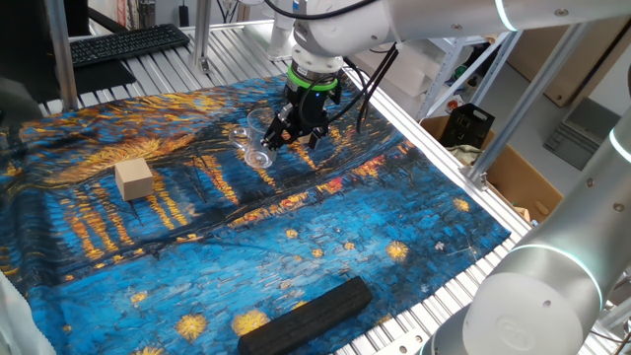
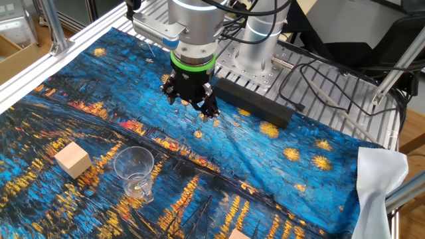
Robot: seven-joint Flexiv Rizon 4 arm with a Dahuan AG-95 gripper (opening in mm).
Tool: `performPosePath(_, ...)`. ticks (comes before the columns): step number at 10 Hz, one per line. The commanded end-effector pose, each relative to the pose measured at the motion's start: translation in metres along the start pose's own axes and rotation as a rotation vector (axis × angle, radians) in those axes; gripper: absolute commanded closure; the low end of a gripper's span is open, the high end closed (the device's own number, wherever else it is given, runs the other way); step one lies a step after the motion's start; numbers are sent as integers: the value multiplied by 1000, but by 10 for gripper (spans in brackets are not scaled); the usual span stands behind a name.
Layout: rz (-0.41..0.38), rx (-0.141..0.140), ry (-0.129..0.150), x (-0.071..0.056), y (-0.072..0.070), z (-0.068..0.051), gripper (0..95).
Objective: Pick up the cup
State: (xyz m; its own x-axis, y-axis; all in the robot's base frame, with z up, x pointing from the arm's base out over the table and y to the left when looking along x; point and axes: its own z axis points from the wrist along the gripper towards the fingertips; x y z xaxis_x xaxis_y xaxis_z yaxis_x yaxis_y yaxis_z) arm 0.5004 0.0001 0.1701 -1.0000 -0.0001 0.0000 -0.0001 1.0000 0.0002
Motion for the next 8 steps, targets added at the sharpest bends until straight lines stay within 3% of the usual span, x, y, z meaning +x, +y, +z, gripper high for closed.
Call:
performPosePath(1, 88, -67, 25, 0, 0, 0, 950)
performPosePath(8, 87, -66, 38, -1, -1, -1, 950)
